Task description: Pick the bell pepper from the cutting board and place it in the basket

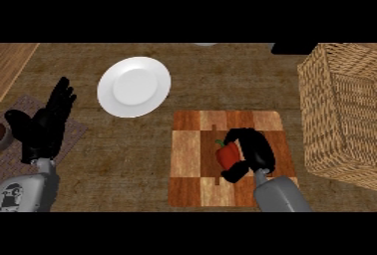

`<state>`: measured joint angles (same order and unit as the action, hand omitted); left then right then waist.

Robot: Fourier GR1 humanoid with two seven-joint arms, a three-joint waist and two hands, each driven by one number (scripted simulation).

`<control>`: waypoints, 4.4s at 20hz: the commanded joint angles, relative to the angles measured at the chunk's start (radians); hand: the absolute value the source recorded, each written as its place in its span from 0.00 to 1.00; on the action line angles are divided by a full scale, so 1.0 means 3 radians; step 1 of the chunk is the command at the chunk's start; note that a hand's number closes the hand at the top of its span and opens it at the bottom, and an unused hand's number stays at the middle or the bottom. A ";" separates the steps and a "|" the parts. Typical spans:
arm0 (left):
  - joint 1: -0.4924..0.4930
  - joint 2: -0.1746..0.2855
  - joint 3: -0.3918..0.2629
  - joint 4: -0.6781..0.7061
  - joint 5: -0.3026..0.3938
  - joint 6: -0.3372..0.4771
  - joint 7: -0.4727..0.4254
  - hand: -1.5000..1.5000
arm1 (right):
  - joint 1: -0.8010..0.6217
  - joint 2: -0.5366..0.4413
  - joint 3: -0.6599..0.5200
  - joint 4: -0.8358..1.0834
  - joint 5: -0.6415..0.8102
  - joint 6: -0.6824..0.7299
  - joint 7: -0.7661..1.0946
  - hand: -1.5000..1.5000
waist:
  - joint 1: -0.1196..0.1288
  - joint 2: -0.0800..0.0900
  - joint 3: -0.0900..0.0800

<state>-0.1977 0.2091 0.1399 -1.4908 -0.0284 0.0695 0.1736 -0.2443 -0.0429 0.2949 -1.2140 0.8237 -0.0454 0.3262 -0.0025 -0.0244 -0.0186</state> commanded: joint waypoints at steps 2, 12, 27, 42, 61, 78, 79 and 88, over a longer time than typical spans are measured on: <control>0.0073 -0.0029 -0.0058 -0.0127 -0.0025 0.0007 0.0071 0.50 | 0.0733 -0.0190 0.0373 -0.0007 -0.0077 0.0045 -0.0806 1.00 | -0.0008 0.0070 0.0067; 0.0132 0.0048 0.0056 0.0014 0.0021 -0.0056 -0.0072 0.50 | 0.1901 -0.0742 0.0538 -0.0390 -0.0612 -0.0282 -0.2422 1.00 | -0.0071 0.0074 0.0065; 0.0224 -0.0055 -0.0033 -0.0190 -0.0043 0.0008 -0.0004 0.50 | 0.3137 -0.1285 -0.0086 -0.2962 -0.1979 0.0026 -0.2715 1.00 | -0.0026 0.0072 0.0059; -0.0062 -0.0071 -0.0007 0.0131 -0.0002 -0.0059 -0.0089 0.50 | 0.1486 -0.1168 -0.0890 -0.3793 -0.2578 -0.0198 -0.0015 1.00 | 0.0050 0.0094 0.0059; 0.0002 -0.0081 0.0018 0.0117 -0.0068 -0.0046 -0.0125 0.50 | -0.0131 -0.1575 -0.1329 -0.1728 -0.2084 0.0233 0.0026 1.00 | 0.0024 0.0088 0.0062; -0.0107 0.0010 0.0094 0.0011 -0.0034 -0.0094 0.0048 0.50 | -0.0817 -0.1710 -0.1901 0.0255 -0.2185 0.0623 -0.1054 1.00 | 0.0034 0.0088 0.0064; 0.0038 -0.0039 0.0083 -0.0001 -0.0064 -0.0072 -0.0072 0.50 | -0.0805 -0.1773 -0.1907 0.0214 -0.2194 0.0737 -0.0981 1.00 | 0.0027 0.0085 0.0063; -0.0095 0.0018 0.0114 0.0098 -0.0003 -0.0147 -0.0040 0.50 | -0.0664 -0.2301 -0.1154 0.0059 -0.0428 -0.0456 -0.2082 1.00 | 0.0074 0.0108 0.0066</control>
<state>-0.2098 0.2034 0.1635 -1.4697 -0.0360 0.0312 0.1576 -0.4469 -0.7198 -0.0916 -1.2503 0.5651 -0.0593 -0.1923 0.0173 0.0064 0.0001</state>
